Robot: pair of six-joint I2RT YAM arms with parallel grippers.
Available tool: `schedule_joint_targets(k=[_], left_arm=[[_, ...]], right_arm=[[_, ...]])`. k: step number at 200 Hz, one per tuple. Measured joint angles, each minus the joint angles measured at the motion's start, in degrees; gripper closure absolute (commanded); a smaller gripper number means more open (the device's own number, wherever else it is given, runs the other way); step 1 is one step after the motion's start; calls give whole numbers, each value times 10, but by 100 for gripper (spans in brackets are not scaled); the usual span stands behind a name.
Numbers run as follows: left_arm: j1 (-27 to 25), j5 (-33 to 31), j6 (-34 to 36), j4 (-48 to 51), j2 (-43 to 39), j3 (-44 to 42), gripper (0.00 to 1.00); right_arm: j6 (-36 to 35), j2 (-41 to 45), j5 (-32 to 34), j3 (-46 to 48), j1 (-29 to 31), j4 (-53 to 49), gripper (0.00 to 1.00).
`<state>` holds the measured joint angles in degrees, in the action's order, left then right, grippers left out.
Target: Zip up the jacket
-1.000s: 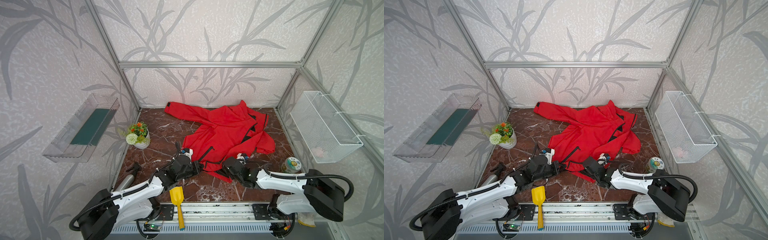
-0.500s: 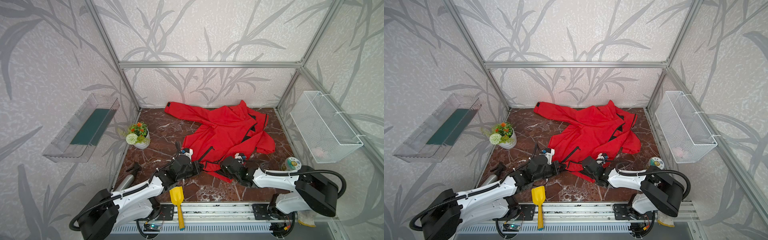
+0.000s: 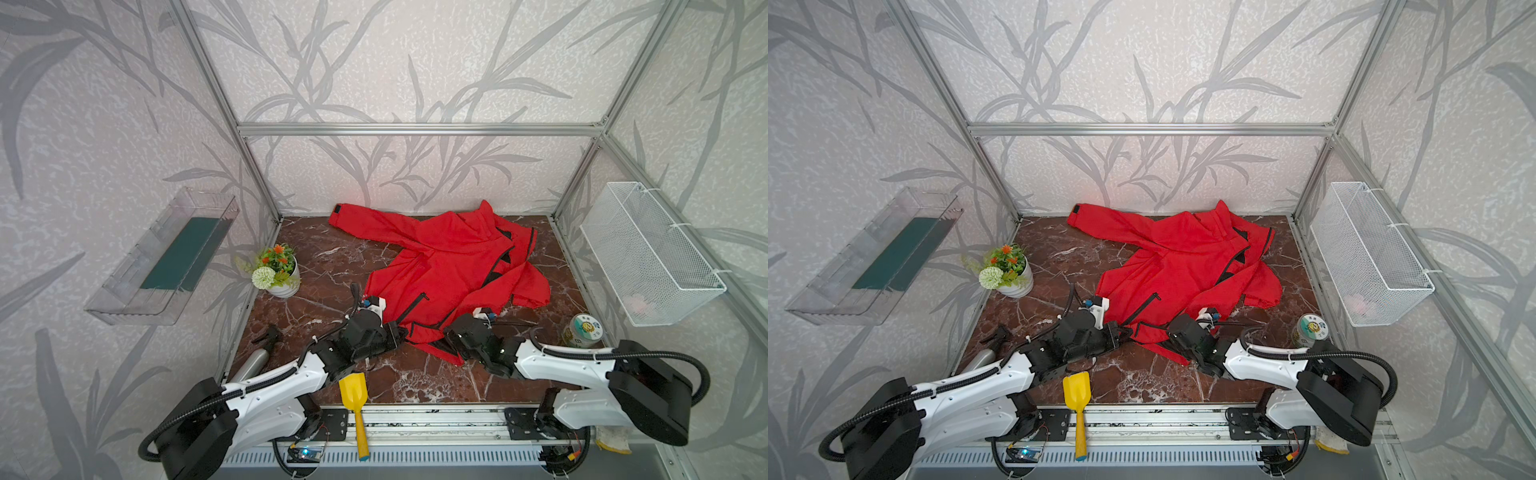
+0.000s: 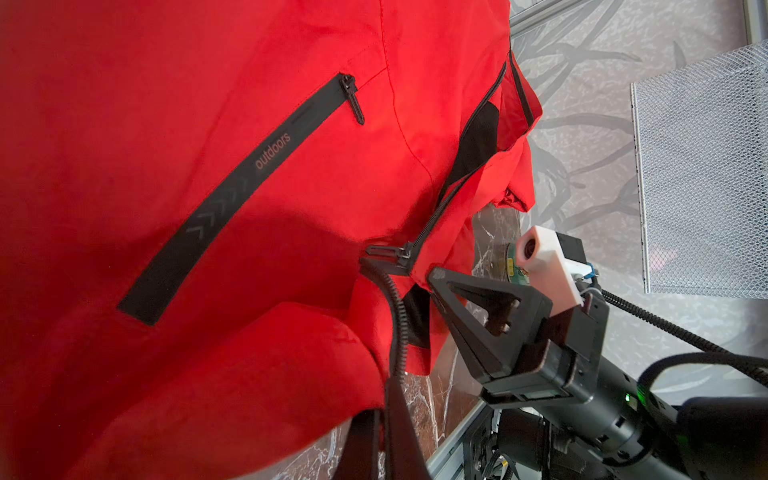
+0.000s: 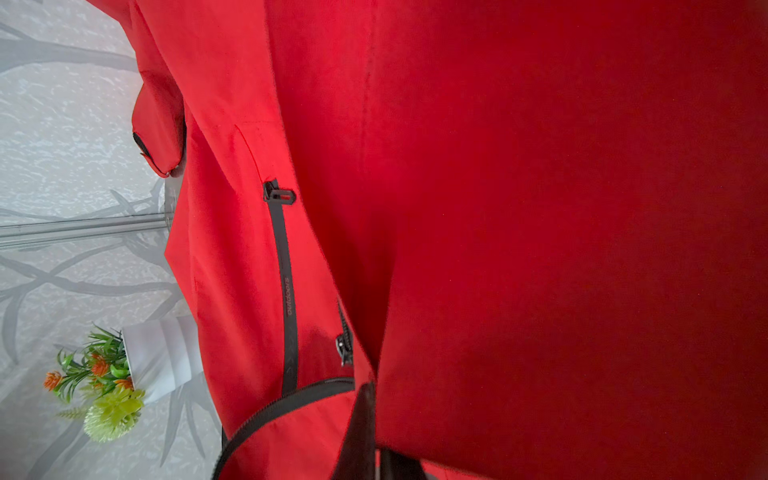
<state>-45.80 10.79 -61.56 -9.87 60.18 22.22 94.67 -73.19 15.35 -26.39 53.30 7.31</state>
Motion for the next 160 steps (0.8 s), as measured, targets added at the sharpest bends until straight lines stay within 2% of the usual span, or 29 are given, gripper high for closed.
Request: schedule_joint_targets(k=[52, 113, 160], left_arm=[[0, 2, 0, -13, 16, 0, 100], [0, 9, 0, -23, 42, 0, 100], [0, 17, 0, -30, 62, 1, 100]], right_arm=[[-14, 97, -25, 23, 0, -91, 100], [-50, 160, -31, 61, -4, -68, 100], [-67, 184, -52, 57, -8, -114, 100]])
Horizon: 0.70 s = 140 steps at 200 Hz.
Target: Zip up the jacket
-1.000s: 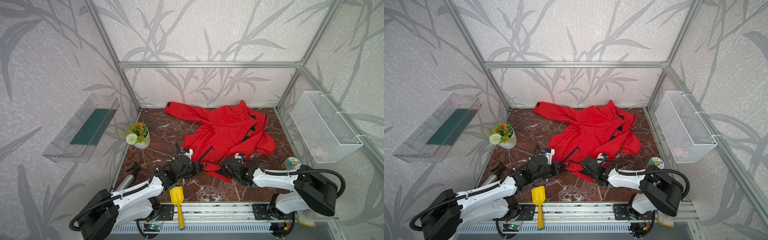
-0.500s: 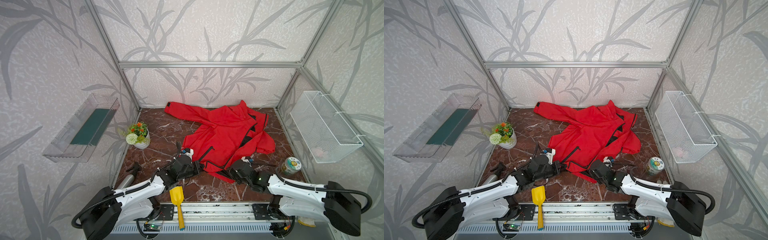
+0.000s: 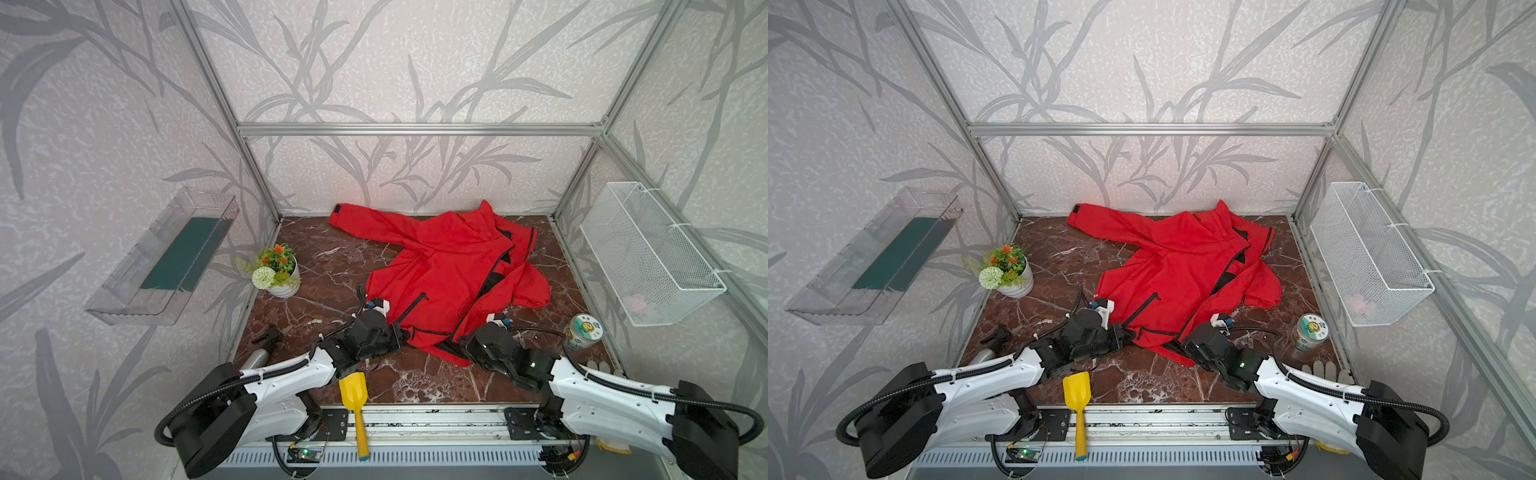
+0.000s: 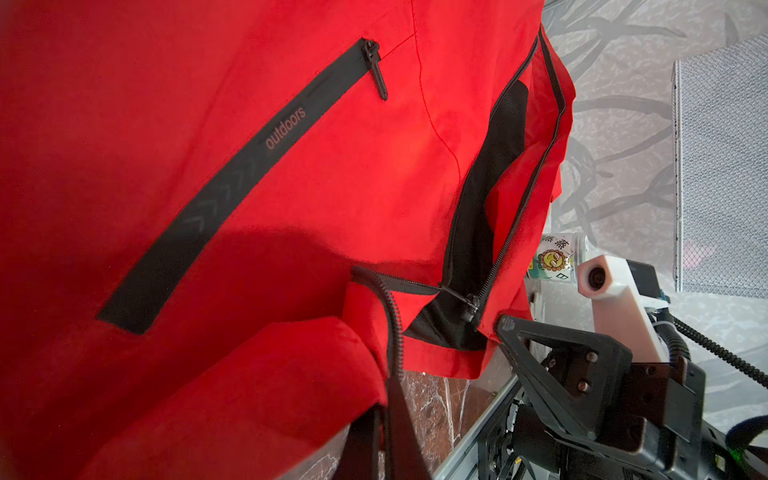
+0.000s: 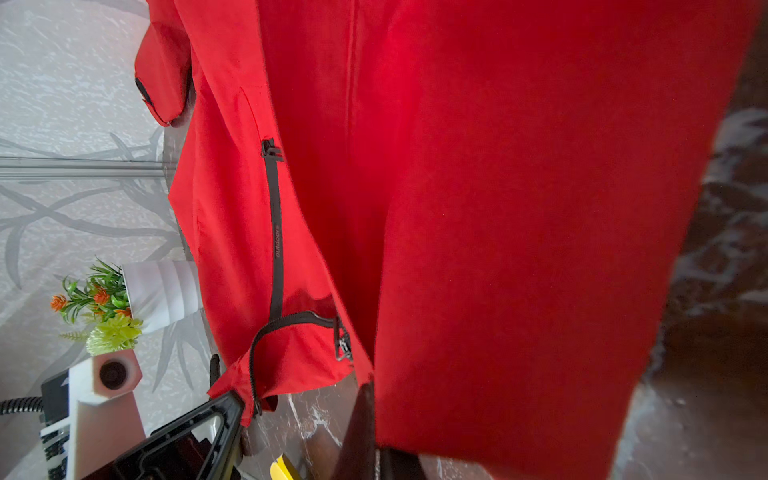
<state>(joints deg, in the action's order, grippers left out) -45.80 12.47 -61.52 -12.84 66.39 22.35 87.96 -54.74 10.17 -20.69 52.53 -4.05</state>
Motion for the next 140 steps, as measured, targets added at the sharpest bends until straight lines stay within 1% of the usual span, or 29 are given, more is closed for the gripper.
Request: schedule_joint_targets(k=[47, 67, 80, 97, 118, 140], left_arm=[[0, 4, 0, -3, 7, 6, 100], [0, 6, 0, -5, 11, 7, 100], [0, 7, 0, -7, 15, 8, 100], [0, 9, 0, -8, 17, 9, 100], [0, 11, 0, -9, 17, 9, 100], [0, 11, 0, -9, 16, 9, 100]], right_arm=[[2, 58, -1, 13, -1, -41, 100], [7, 62, -2, 25, -4, -43, 100], [10, 49, -4, 38, -8, -34, 100], [8, 11, -10, 50, -19, -19, 100], [-10, -29, -21, 48, -28, -1, 100], [-26, -43, -28, 37, -30, 4, 98]])
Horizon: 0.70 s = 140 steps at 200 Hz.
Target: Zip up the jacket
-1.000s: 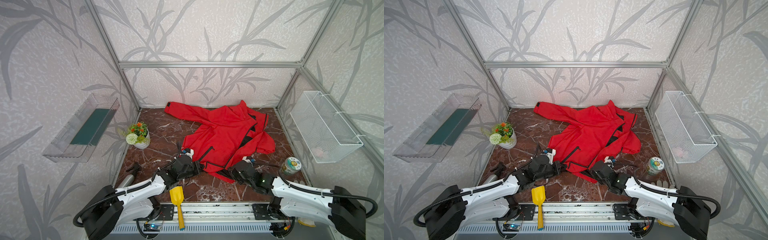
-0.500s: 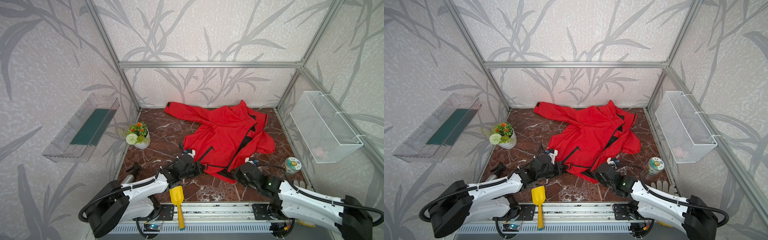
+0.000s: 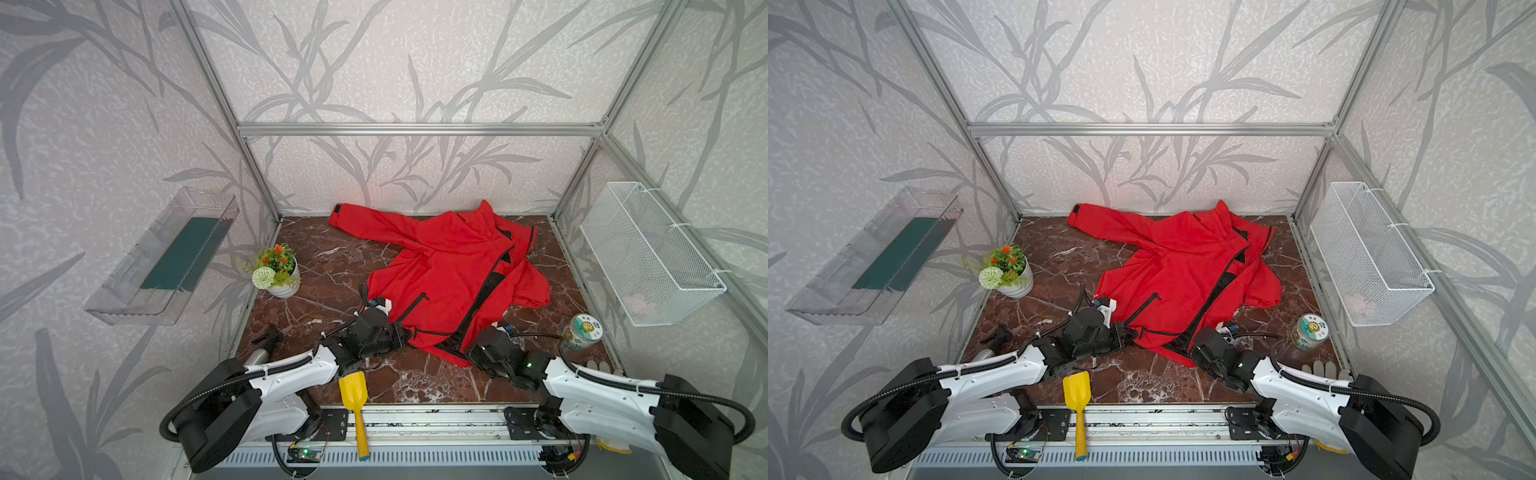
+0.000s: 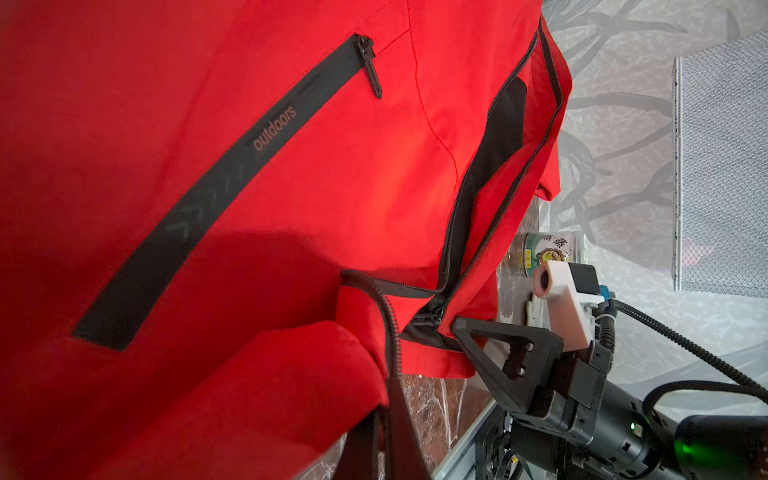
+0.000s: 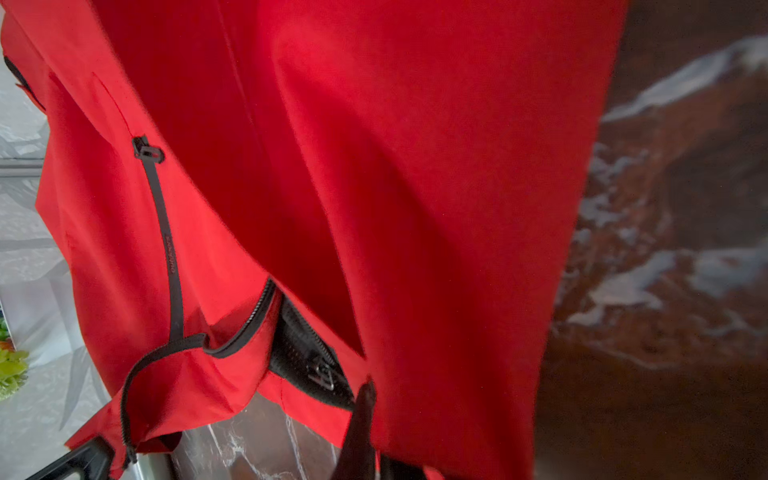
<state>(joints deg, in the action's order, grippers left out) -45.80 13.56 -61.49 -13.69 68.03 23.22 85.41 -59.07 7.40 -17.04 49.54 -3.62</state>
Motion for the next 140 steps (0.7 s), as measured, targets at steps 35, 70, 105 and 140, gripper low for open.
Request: schedule_joint_targets(k=[35, 70, 105, 140], left_arm=[[0, 0, 0, 0, -1, 0, 100], [-1, 0, 0, 1, -1, 0, 100], [-2, 0, 0, 1, -2, 0, 100], [-2, 0, 0, 5, -10, 0, 100]], right_arm=[[-11, 21, 3, 0, -1, 11, 90], [-12, 33, 3, 6, -8, 37, 87], [-13, 20, 2, 12, -11, 54, 82], [-13, 4, 0, 12, -14, 77, 78]])
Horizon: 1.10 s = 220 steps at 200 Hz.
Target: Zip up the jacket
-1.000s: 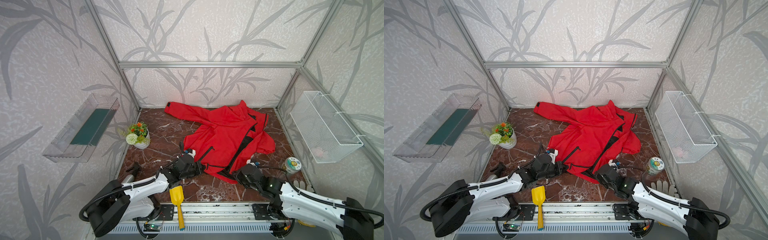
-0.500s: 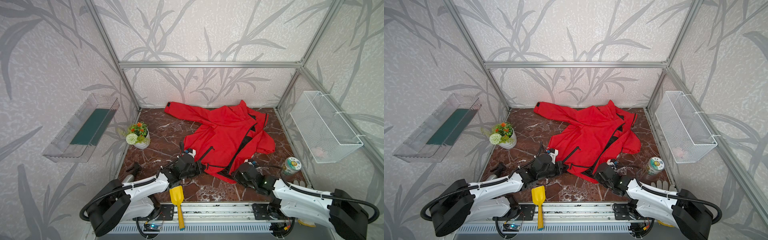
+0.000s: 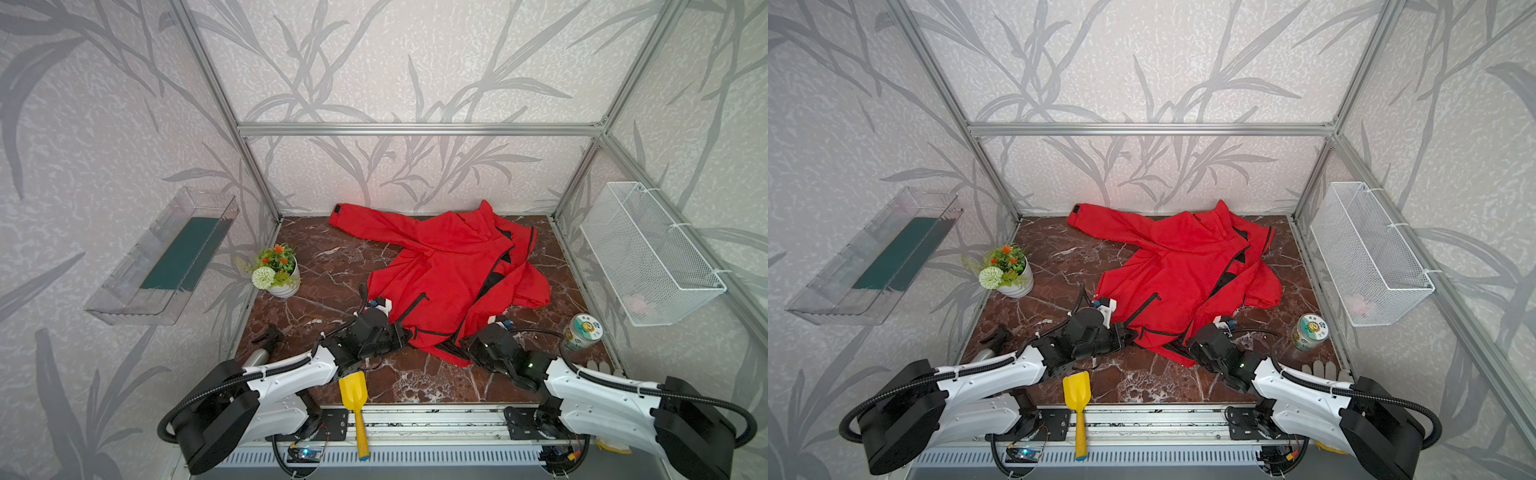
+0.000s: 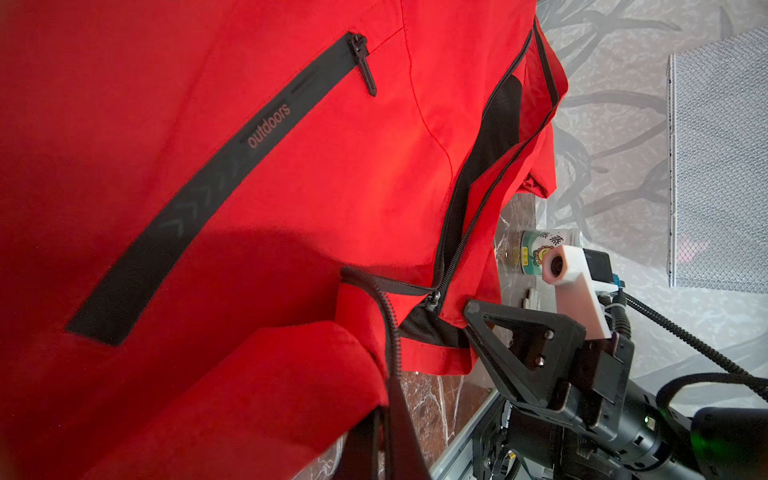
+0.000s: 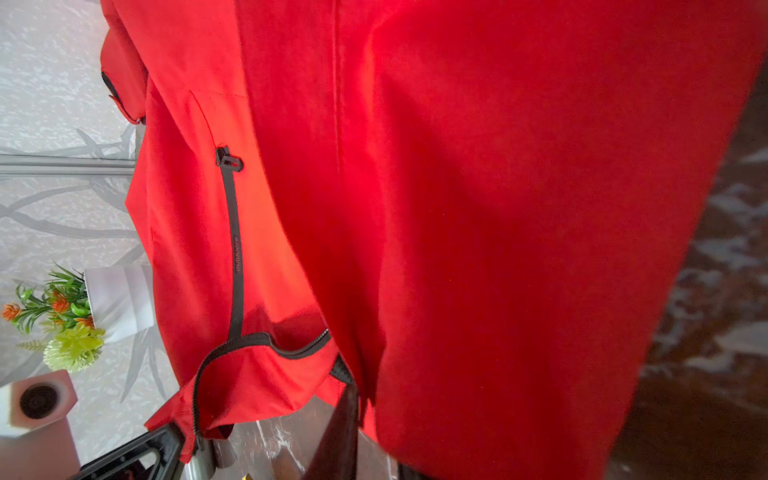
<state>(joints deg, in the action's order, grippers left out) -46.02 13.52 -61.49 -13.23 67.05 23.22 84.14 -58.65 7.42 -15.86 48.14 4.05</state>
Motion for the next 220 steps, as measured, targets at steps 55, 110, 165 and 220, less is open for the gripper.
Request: schedule_joint_targets(k=[55, 110, 165, 220], left_arm=[[0, 0, 0, 6, -5, 0, 100], [0, -2, 0, 11, -13, 0, 100], [0, -2, 0, 14, -21, 0, 100], [0, -4, 0, 23, -26, 0, 100]], right_arm=[[0, -45, -1, 0, -1, 38, 71], [0, -81, -5, 0, -1, 76, 61], [3, -108, -5, -2, -4, 99, 56], [3, -123, -7, -13, -7, 110, 52]])
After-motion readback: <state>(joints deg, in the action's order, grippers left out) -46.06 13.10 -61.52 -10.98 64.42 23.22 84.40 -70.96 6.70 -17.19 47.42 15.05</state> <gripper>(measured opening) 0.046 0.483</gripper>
